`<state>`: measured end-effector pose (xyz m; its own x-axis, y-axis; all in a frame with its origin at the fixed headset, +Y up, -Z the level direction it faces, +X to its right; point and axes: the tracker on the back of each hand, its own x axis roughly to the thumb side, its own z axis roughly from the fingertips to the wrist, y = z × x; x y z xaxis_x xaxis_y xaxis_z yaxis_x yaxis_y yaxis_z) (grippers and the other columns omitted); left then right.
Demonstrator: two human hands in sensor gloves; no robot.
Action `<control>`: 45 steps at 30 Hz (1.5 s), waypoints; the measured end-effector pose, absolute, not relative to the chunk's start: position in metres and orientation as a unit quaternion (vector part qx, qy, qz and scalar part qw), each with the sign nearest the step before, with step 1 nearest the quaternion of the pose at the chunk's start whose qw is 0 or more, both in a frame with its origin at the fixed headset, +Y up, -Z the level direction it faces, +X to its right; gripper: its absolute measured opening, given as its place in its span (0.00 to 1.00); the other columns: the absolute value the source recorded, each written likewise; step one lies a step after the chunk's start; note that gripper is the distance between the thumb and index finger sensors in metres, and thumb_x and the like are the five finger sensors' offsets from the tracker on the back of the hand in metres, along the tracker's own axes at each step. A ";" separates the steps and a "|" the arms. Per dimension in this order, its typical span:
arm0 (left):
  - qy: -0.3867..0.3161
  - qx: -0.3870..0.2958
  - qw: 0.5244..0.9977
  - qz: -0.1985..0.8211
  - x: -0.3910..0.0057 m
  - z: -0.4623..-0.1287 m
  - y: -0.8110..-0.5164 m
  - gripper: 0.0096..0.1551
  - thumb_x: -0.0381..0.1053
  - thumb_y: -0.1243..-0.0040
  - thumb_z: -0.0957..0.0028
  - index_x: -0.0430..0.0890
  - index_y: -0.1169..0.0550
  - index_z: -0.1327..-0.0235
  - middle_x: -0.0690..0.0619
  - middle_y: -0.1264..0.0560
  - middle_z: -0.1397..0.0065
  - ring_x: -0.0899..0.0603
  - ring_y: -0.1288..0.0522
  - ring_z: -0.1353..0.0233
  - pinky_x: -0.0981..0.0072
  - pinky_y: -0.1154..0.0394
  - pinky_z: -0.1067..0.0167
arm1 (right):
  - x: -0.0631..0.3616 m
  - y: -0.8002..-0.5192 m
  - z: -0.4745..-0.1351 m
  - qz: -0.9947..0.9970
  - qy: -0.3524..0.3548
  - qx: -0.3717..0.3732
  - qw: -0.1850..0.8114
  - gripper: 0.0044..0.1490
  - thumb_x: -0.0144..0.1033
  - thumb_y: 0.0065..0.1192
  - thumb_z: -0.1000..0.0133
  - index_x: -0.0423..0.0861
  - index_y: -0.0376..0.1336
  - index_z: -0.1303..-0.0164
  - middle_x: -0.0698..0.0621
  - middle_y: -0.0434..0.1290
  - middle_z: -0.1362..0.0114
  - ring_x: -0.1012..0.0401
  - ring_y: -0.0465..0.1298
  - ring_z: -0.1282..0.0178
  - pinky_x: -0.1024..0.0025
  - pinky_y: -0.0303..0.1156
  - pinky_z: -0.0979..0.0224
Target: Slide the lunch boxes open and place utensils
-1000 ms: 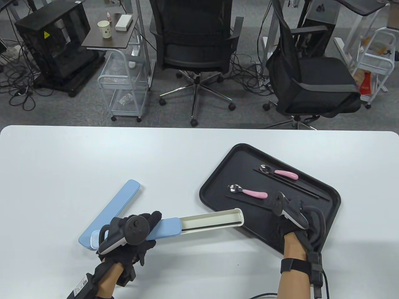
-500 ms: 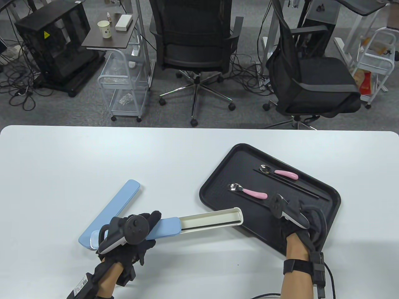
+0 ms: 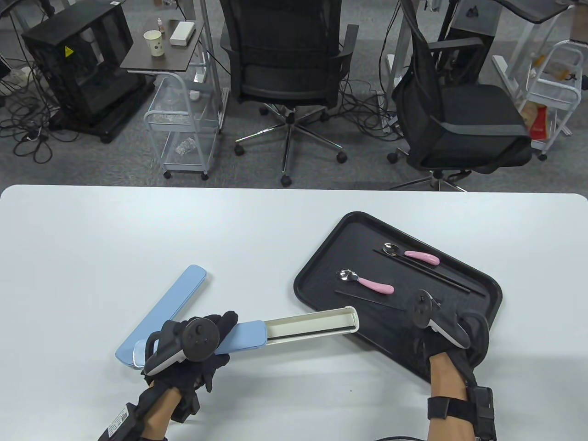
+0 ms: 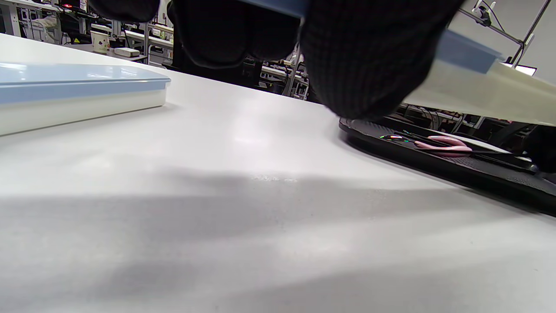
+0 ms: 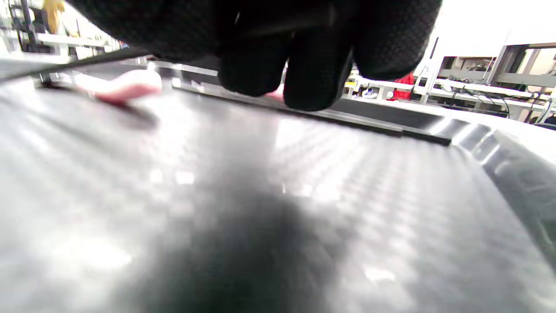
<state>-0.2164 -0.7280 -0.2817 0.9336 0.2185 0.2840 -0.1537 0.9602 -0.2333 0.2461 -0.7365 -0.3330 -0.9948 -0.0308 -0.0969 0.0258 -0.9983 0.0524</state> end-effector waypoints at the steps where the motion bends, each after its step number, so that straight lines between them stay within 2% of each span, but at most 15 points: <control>1: -0.156 -0.105 0.978 0.094 -0.216 -0.281 -0.728 0.50 0.54 0.29 0.57 0.59 0.45 0.25 0.52 0.40 0.23 0.38 0.36 0.26 0.30 0.44 0.28 | 0.246 -0.732 -0.330 -0.999 -0.014 0.047 -0.005 0.24 0.41 0.60 0.45 0.58 0.60 0.38 0.48 0.71 0.35 0.47 0.75 0.31 0.43 0.68 0.29; 6: -0.156 -0.107 0.978 0.089 -0.215 -0.281 -0.729 0.50 0.54 0.29 0.58 0.59 0.45 0.25 0.52 0.40 0.23 0.38 0.36 0.26 0.30 0.44 0.28 | 0.243 -0.710 -0.313 -0.994 0.056 0.043 -0.080 0.25 0.38 0.61 0.45 0.59 0.59 0.36 0.49 0.70 0.34 0.48 0.73 0.30 0.43 0.68 0.28; 10: -0.153 -0.107 0.978 0.091 -0.216 -0.281 -0.729 0.50 0.54 0.29 0.58 0.59 0.45 0.25 0.52 0.40 0.23 0.38 0.36 0.26 0.30 0.44 0.28 | 0.236 -0.707 -0.303 -0.988 0.094 0.025 -0.120 0.26 0.38 0.59 0.44 0.59 0.60 0.34 0.50 0.70 0.33 0.49 0.73 0.28 0.44 0.67 0.26; 15: -0.147 -0.114 0.978 0.092 -0.218 -0.284 -0.732 0.50 0.54 0.29 0.57 0.59 0.45 0.25 0.52 0.40 0.23 0.38 0.36 0.26 0.30 0.44 0.28 | 0.237 -0.697 -0.296 -0.967 0.134 0.001 -0.218 0.26 0.36 0.59 0.43 0.60 0.62 0.34 0.50 0.70 0.31 0.49 0.71 0.26 0.44 0.65 0.25; 23: -0.140 -0.121 0.979 0.088 -0.219 -0.286 -0.735 0.50 0.54 0.29 0.57 0.59 0.45 0.25 0.52 0.40 0.23 0.38 0.36 0.26 0.30 0.44 0.28 | 0.235 -0.688 -0.284 -0.928 0.119 -0.085 -0.344 0.24 0.34 0.63 0.44 0.61 0.65 0.38 0.49 0.69 0.30 0.47 0.66 0.23 0.41 0.60 0.23; 32: -0.138 -0.122 0.979 0.087 -0.219 -0.285 -0.735 0.50 0.54 0.29 0.58 0.59 0.45 0.25 0.52 0.40 0.23 0.38 0.36 0.26 0.30 0.44 0.28 | 0.213 -0.690 -0.281 -0.939 0.078 -0.130 -0.308 0.23 0.33 0.66 0.45 0.60 0.67 0.39 0.49 0.70 0.31 0.47 0.66 0.22 0.40 0.59 0.23; 45: -0.159 -0.117 0.977 0.081 -0.212 -0.282 -0.735 0.50 0.54 0.29 0.58 0.59 0.45 0.25 0.51 0.39 0.23 0.38 0.36 0.26 0.30 0.44 0.28 | 0.150 -0.699 -0.277 -0.955 0.054 -0.191 -0.218 0.25 0.35 0.65 0.45 0.60 0.66 0.37 0.49 0.70 0.31 0.47 0.63 0.20 0.40 0.55 0.21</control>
